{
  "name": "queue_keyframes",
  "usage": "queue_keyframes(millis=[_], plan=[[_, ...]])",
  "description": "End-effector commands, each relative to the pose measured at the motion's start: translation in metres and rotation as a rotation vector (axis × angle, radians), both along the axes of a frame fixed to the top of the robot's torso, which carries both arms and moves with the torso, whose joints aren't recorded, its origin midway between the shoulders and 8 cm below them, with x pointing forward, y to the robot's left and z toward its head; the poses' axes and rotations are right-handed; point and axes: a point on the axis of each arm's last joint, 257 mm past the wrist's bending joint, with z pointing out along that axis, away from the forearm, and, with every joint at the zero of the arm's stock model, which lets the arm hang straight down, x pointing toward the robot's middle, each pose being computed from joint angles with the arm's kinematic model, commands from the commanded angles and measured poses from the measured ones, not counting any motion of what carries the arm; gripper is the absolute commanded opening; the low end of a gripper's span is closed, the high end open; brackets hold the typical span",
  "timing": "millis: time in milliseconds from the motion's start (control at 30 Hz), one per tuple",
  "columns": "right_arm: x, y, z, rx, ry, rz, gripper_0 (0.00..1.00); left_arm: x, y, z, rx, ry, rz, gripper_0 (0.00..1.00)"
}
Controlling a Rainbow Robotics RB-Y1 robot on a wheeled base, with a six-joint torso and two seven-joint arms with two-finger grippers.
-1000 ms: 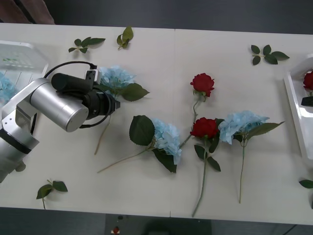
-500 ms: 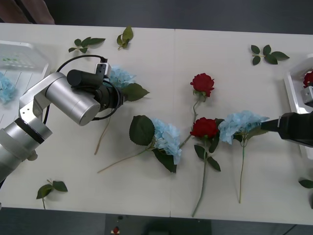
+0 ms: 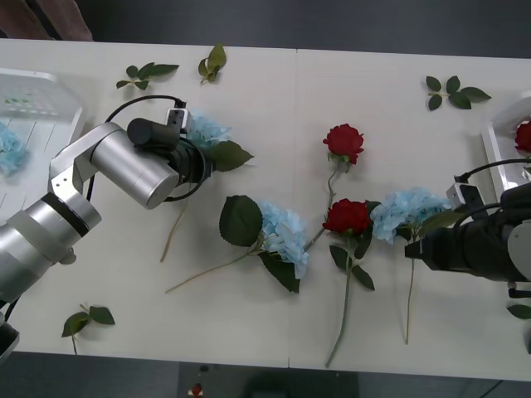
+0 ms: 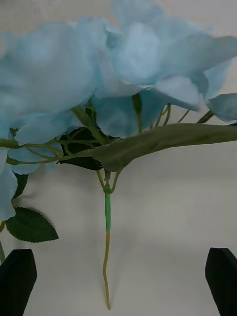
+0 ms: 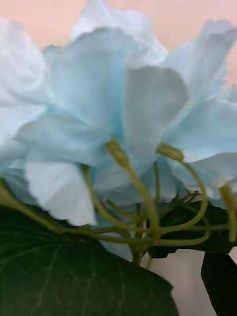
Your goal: Put the red flowers into the right box and the blue flowers into the left box
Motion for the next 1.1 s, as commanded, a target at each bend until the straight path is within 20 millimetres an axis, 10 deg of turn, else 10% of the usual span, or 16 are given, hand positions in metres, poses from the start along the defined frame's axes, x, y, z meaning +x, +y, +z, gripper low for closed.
queue_keyframes(millis=[33,300,467,600,967,1033,1100], plan=[[0.005,0.007,0.000,-0.005,-0.027,-0.023,1.00,0.012,-0.017,0.027,0.024,-0.060,-0.060,1.00],[0.008,0.008,-0.025,-0.034,-0.020,-0.019,1.00,0.007,-0.017,0.015,0.043,-0.039,-0.067,0.96],[0.008,0.008,-0.042,-0.042,-0.009,-0.013,1.00,0.006,-0.016,0.013,0.045,-0.035,-0.067,0.30],[0.010,0.011,-0.051,-0.059,-0.019,-0.006,1.00,0.006,-0.018,0.012,0.041,-0.033,-0.066,0.05],[0.014,0.013,-0.066,-0.061,-0.013,-0.030,0.98,0.007,-0.018,0.013,0.036,-0.033,-0.062,0.00],[0.015,0.011,-0.068,-0.067,-0.016,-0.034,0.75,0.008,-0.018,0.015,0.036,-0.038,-0.063,0.00],[0.016,0.012,-0.068,-0.064,-0.017,-0.041,0.13,0.012,-0.020,0.023,0.040,-0.056,-0.068,0.00]])
